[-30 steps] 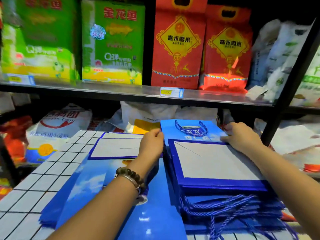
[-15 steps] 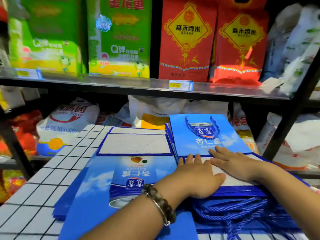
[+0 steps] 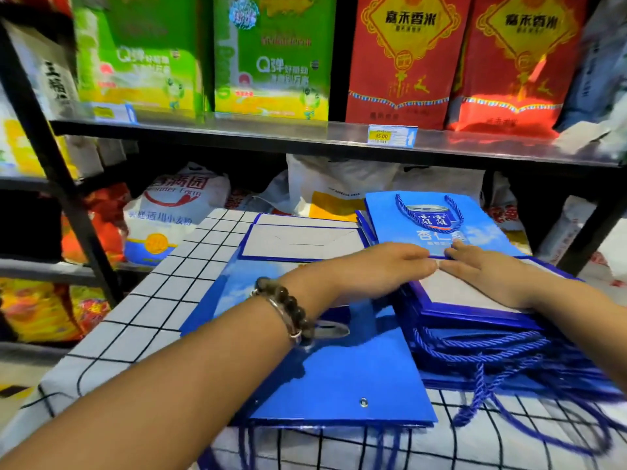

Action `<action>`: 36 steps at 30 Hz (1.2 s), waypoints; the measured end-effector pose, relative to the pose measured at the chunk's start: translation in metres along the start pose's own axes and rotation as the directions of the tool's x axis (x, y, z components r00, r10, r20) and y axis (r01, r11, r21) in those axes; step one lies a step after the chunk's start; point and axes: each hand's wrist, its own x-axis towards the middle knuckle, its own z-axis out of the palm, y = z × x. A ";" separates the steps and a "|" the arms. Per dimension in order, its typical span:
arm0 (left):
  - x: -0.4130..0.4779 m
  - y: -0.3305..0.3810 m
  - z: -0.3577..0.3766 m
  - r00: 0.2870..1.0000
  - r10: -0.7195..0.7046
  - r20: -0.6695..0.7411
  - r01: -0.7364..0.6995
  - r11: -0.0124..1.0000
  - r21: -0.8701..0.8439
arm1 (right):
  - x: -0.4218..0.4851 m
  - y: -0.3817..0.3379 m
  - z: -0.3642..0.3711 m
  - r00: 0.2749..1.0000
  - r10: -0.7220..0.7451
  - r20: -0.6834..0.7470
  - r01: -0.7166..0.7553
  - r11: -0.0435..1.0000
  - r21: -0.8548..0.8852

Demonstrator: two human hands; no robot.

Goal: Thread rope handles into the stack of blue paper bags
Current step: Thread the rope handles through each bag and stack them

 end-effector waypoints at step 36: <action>-0.198 -0.081 0.034 0.704 -0.412 -0.579 0.110 0.868 -0.484 | -0.134 -0.182 0.099 0.792 -0.360 -0.494 0.523 0.817 0.243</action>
